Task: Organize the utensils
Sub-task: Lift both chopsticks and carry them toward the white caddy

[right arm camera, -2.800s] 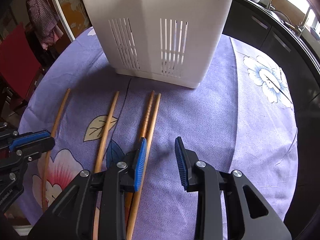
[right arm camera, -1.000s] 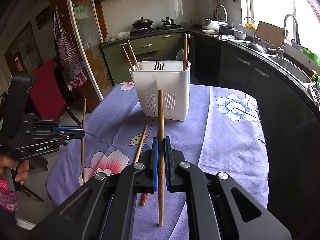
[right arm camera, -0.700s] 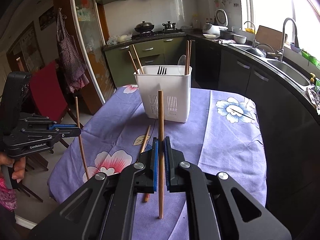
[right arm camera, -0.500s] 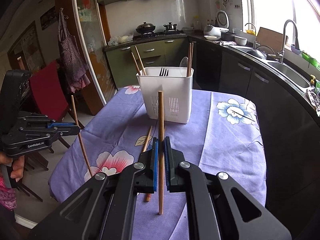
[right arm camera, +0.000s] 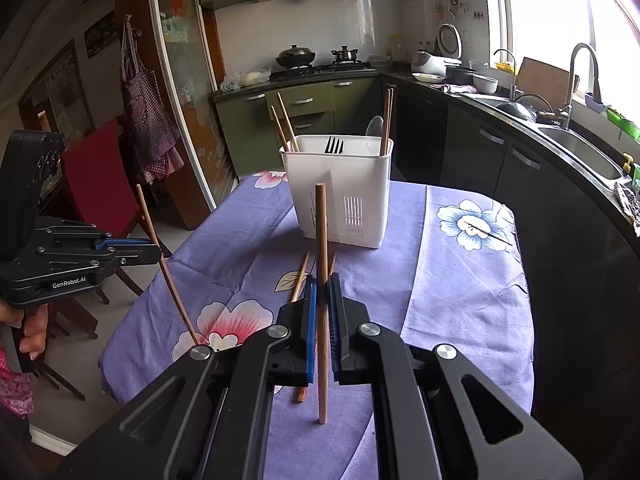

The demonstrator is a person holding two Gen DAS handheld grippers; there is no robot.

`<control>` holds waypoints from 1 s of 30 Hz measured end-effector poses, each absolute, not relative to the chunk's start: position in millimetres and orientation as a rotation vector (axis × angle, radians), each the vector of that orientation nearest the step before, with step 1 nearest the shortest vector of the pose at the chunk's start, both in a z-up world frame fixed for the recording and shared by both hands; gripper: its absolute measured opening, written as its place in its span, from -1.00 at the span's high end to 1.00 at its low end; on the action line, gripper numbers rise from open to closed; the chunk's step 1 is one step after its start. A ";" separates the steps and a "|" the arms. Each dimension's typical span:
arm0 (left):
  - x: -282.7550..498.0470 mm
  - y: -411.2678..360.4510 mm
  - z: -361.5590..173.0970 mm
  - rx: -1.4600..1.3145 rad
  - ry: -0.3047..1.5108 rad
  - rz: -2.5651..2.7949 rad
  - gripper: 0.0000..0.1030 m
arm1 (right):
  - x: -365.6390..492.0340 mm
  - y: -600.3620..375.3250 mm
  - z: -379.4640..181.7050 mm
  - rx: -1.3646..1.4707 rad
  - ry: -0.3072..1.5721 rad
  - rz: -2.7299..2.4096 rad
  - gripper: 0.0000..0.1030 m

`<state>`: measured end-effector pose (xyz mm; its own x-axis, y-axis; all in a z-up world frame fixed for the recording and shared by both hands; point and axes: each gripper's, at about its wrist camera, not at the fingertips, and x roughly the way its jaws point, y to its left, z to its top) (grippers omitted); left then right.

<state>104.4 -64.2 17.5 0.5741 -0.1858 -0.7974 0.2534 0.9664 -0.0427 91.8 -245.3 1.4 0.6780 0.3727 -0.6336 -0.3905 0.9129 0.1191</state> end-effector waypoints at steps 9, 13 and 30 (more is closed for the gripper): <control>103.7 -65.9 21.2 0.078 0.915 -0.261 0.90 | 89.7 -243.7 3.5 -0.026 0.699 0.435 0.87; 104.0 -66.3 22.6 0.078 0.912 -0.262 0.90 | 88.9 -244.1 5.4 -0.024 0.692 0.434 0.87; 109.1 -70.5 39.3 0.078 0.886 -0.276 0.90 | 90.5 -238.6 26.0 -0.042 0.669 0.449 0.87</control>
<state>109.1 -70.5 39.3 0.5998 -0.2055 -0.7733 0.2700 0.9617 -0.0461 90.5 -238.6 26.0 0.6927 0.3882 -0.6079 -0.4151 0.9038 0.1043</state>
